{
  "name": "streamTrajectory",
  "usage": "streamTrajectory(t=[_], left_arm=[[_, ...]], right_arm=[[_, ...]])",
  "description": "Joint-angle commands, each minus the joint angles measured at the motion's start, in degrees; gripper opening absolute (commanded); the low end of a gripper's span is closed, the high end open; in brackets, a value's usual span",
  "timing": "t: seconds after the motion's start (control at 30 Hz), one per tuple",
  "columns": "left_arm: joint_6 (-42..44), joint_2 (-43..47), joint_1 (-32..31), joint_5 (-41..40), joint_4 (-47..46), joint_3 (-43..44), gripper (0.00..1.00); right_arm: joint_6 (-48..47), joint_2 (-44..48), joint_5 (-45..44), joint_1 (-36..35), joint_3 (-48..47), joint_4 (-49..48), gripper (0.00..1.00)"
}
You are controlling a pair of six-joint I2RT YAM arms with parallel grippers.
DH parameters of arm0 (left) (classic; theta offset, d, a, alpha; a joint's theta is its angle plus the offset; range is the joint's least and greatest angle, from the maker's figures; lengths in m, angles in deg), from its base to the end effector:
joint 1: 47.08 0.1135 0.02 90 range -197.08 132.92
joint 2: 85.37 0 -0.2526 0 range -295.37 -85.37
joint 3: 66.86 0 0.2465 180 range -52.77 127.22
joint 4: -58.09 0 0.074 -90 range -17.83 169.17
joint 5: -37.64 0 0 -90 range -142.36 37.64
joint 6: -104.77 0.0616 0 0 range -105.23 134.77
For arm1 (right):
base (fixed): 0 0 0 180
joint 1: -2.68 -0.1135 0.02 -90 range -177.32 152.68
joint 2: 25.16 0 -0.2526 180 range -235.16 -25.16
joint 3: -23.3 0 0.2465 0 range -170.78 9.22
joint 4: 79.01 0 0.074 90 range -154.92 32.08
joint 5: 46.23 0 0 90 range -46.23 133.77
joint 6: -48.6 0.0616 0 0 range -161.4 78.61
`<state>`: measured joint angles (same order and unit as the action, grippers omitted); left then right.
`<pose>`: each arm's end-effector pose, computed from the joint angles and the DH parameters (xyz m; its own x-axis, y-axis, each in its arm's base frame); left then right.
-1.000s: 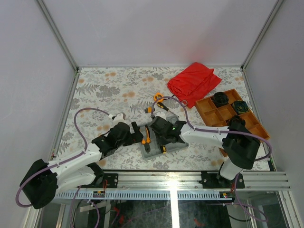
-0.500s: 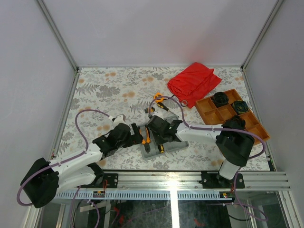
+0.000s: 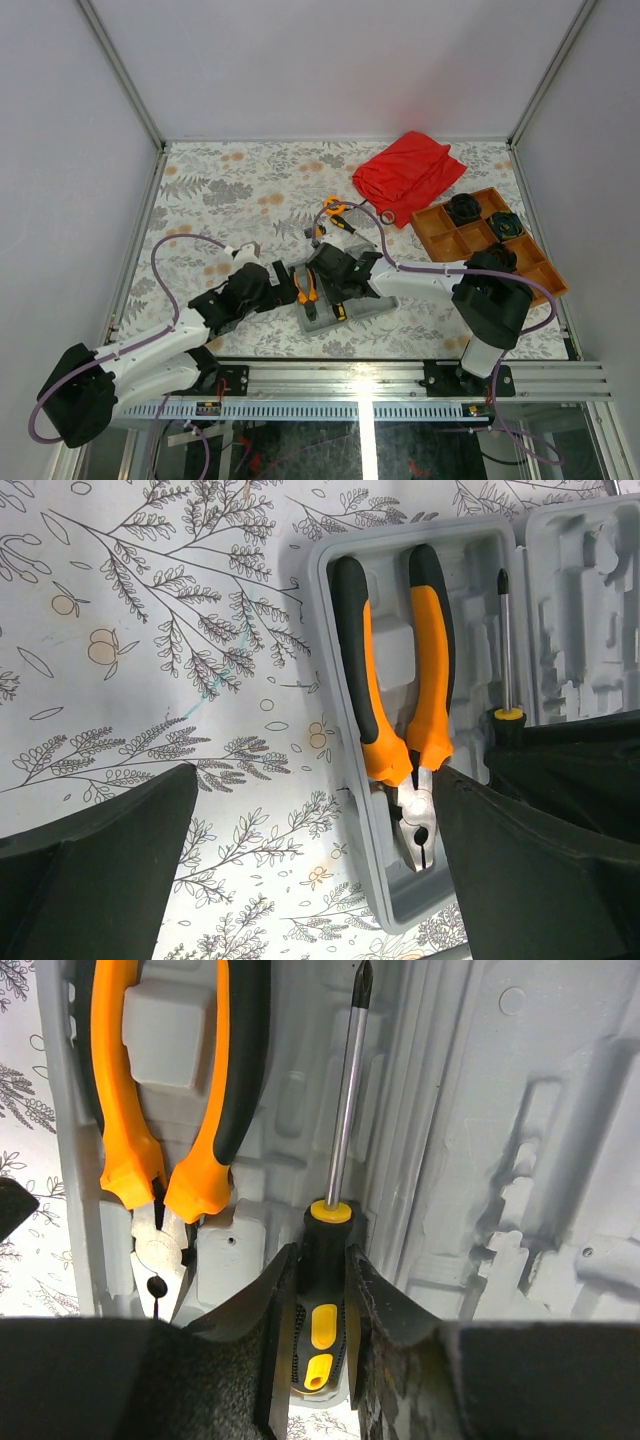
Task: Sort the tools into containers
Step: Place the screwdriver in the storage box.
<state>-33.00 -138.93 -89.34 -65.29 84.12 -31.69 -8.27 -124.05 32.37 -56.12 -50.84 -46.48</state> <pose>0.1570 -0.1240 0.1451 -0.7459 -0.2973 -0.5960 -0.0225 0.9056 -0.4236 0.1946 0.2978 0.1468 -0.7930 -0.2752 -0.5435 -0.4176 0.8951 0.1562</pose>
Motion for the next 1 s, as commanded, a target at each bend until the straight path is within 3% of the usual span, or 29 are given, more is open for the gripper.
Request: streamTrajectory(t=[0.0, 0.2, 0.57, 0.8, 0.97], left_arm=[[1.4, 0.6, 0.4, -0.9, -2.4, -0.3, 1.0], [1.7, 0.0, 0.4, -0.1, -3.4, 0.0, 1.0], [3.8, -1.2, 0.4, 3.7, -6.9, -0.3, 1.0], [3.7, -3.8, 0.4, 6.2, -10.7, -0.4, 0.99], [2.5, -6.8, 0.4, 7.6, -13.9, -0.5, 0.89]], right_arm=[[-0.1, 2.1, -2.3, 0.4, 0.5, 3.2, 0.23], [0.1, 3.4, -1.5, 0.4, 1.0, 3.4, 0.33], [-0.8, 9.2, -2.8, 0.4, 0.7, 5.1, 0.41], [-2.1, 12.5, -3.1, 0.4, 1.0, 4.8, 0.4], [-2.0, 12.1, -2.3, 0.4, 0.8, 4.1, 0.35]])
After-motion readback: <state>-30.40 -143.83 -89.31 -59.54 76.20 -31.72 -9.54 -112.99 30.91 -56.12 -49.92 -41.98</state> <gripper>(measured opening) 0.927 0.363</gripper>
